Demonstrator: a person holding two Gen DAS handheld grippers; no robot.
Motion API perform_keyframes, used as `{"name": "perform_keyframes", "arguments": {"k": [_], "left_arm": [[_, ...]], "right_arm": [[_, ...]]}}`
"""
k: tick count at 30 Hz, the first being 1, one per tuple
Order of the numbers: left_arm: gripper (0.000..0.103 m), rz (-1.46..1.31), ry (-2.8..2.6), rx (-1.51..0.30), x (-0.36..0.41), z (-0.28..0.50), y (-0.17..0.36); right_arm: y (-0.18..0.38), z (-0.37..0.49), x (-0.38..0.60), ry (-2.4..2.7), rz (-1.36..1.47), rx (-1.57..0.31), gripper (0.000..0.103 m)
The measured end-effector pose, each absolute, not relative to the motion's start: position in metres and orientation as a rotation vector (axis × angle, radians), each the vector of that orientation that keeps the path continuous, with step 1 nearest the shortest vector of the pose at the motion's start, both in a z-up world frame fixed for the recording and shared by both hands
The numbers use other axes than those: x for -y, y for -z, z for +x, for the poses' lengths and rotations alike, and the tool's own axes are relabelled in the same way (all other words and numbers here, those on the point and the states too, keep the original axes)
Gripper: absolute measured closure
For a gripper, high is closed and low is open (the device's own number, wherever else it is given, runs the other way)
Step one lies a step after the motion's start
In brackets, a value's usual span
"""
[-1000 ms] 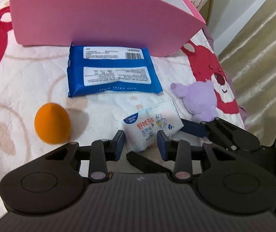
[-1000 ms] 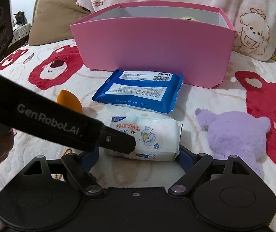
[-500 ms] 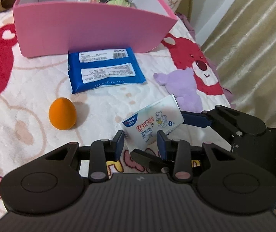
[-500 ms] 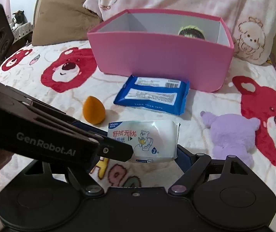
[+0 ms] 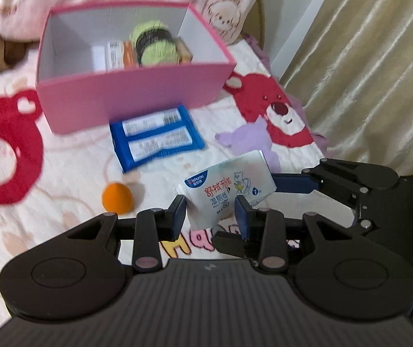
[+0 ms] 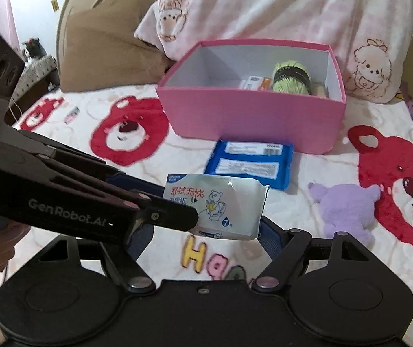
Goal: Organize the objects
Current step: 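Lift and carry the wet-wipes pack with the left tool into the pink box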
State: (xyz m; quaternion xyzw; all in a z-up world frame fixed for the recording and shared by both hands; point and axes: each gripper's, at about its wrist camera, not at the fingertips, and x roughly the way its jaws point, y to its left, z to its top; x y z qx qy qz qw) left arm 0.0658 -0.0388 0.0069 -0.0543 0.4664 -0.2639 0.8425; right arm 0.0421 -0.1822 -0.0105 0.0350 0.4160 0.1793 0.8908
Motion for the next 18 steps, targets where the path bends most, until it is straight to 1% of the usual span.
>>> {"name": "perform_keyframes", "arguments": {"k": [5, 9, 18], "left_arm": [[0.069, -0.114, 0.57, -0.962, 0.031, 0.084, -0.037], [0.069, -0.132, 0.566, -0.976, 0.026, 0.114, -0.056], [0.068, -0.143, 0.525, -0.995, 0.024, 0.198, -0.072]], "right_arm": [[-0.015, 0.06, 0.184, -0.385, 0.093, -0.847, 0.021], [-0.036, 0.085, 0.183, -0.381, 0.07, -0.816, 0.021], [-0.054, 0.16, 0.19, -0.376, 0.092, -0.824, 0.021]]}}
